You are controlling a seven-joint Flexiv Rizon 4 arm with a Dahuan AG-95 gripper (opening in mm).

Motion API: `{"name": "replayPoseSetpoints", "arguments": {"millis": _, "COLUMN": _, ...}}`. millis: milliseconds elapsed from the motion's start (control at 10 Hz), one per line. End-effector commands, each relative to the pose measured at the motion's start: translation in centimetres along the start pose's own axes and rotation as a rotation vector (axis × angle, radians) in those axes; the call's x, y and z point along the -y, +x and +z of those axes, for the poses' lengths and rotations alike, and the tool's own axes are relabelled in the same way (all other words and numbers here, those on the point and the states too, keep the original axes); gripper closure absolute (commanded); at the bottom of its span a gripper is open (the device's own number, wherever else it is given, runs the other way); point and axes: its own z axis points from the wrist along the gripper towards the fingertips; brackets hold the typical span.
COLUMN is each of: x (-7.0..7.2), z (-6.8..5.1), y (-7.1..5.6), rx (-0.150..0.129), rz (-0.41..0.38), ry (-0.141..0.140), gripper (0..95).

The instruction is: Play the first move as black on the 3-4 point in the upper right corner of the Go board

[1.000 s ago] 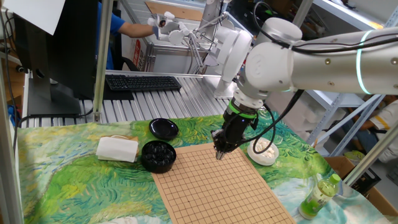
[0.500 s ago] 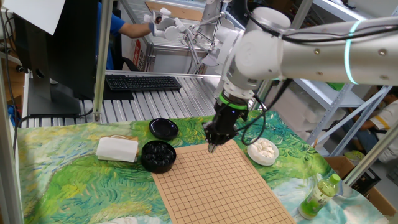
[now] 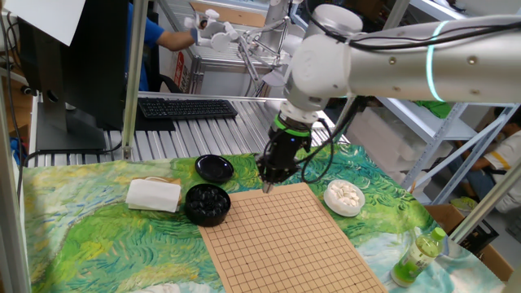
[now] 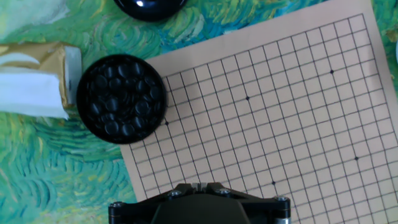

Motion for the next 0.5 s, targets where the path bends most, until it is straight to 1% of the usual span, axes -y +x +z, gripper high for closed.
{"name": "replayPoseSetpoints", "arguments": {"millis": 100, "x": -1.2, "z": 0.2, "y": -0.8, "rx": 0.001, "rz": 0.015, "ry": 0.007, "gripper": 95.0}}
{"name": "replayPoseSetpoints", "arguments": {"millis": 200, "x": -1.5, "z": 0.2, "y": -1.0, "rx": 0.001, "rz": 0.018, "ry": 0.009, "gripper": 95.0}}
{"name": "replayPoseSetpoints", "arguments": {"millis": 300, "x": -2.1, "z": 0.4, "y": -1.7, "rx": 0.004, "rz": 0.024, "ry": 0.022, "gripper": 95.0}}
{"name": "replayPoseSetpoints", "arguments": {"millis": 400, "x": -2.8, "z": 0.8, "y": -2.6, "rx": 0.009, "rz": 0.029, "ry": 0.046, "gripper": 95.0}}
{"name": "replayPoseSetpoints", "arguments": {"millis": 500, "x": -3.1, "z": 1.0, "y": -3.1, "rx": 0.009, "rz": 0.036, "ry": 0.045, "gripper": 95.0}}
